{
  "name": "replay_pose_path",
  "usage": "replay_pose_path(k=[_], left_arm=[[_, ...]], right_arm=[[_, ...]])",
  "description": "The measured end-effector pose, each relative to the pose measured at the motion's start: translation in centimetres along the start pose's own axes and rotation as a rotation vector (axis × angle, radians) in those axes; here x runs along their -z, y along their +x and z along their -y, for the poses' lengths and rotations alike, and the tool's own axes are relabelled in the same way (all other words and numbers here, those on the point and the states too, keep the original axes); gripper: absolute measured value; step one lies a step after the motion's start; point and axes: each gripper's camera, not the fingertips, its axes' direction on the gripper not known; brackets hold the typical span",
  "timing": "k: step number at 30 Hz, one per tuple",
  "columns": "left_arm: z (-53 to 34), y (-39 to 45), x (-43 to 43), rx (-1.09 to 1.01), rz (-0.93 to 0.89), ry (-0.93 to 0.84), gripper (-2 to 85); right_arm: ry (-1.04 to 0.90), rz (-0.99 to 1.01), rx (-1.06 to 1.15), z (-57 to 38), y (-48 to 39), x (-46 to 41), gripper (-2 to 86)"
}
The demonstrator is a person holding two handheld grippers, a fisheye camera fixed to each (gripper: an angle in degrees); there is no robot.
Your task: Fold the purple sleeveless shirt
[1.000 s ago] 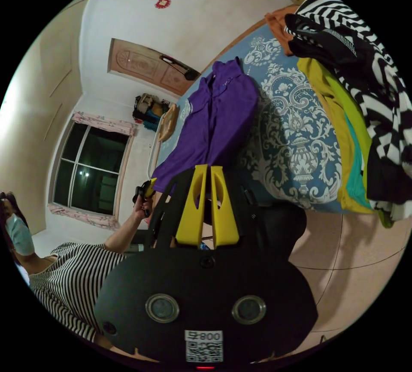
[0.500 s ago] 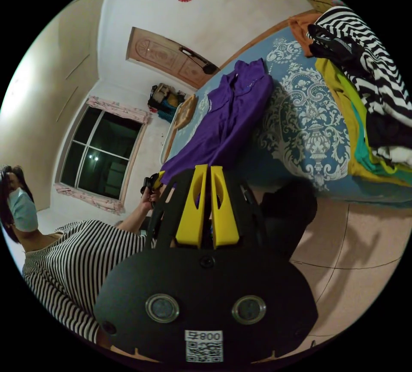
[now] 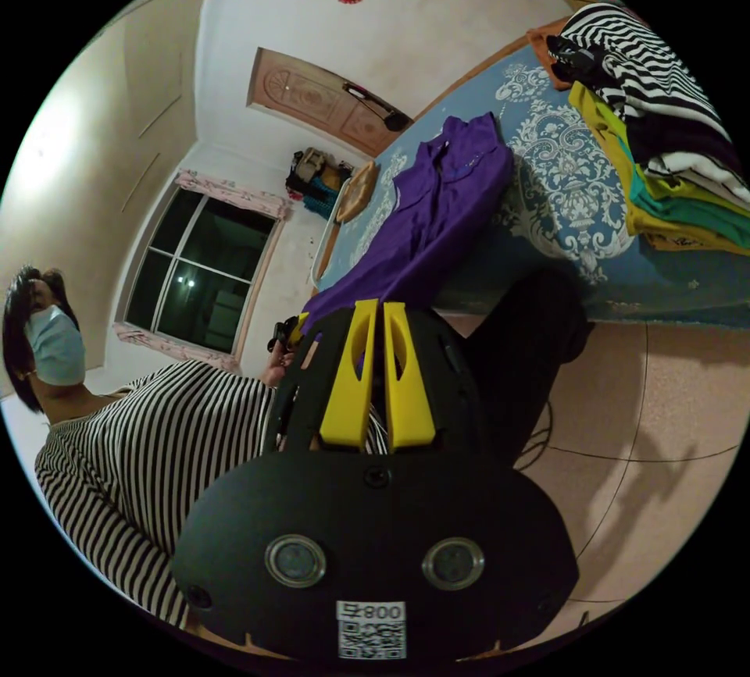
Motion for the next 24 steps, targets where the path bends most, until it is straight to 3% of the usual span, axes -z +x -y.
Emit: replay_pose_path(k=[13, 24], left_arm=[[4.6, 1.3, -3.2, 0.028, -0.010, -0.007, 3.5], [16.9, 4.1, -6.7, -0.011, -0.050, 0.001, 3.5]], right_arm=[[0.009, 0.000, -0.010, 5.9, -2.0, -0.4, 0.9], [0.040, 0.022, 0.029, 17.9, -3.8, -0.9, 0.9]])
